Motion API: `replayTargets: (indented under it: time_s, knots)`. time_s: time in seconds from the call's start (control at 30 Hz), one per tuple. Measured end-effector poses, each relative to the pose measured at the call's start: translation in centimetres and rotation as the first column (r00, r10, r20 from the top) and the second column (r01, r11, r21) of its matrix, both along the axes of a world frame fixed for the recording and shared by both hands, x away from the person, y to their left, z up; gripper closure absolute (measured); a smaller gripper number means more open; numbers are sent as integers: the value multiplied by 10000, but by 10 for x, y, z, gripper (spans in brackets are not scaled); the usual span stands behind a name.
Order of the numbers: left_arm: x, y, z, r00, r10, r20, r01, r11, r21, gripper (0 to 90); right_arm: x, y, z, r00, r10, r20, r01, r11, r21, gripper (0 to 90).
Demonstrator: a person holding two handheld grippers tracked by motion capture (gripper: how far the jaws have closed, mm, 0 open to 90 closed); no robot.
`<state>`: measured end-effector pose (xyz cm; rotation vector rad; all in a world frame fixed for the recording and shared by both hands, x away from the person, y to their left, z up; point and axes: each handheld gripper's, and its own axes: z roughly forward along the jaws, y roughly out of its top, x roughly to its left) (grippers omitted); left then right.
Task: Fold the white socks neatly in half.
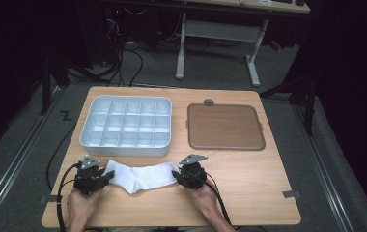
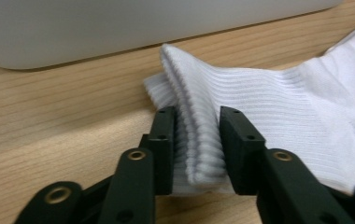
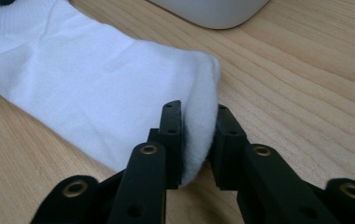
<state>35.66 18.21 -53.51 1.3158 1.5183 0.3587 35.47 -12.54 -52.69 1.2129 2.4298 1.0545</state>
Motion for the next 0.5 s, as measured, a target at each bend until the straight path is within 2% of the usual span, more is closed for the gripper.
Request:
replayTargets:
  time_s: [0.17, 0.47, 0.5]
  knots:
    - [1, 1, 1, 9999, -57, -155, 52, 9996, -291, 760, -1, 1, 0, 9998, 104, 158, -102, 9999, -86, 834]
    - [-1, -4, 5, 9995, -289, -109, 285, 9990, -347, 781, -2, -4, 6, 9998, 73, 200, -73, 10000, -5, 847]
    - [-2, -5, 7, 9994, -331, -74, 327, 9979, -558, 781, -3, -6, 8, 9998, 29, 186, -30, 10000, 31, 848]
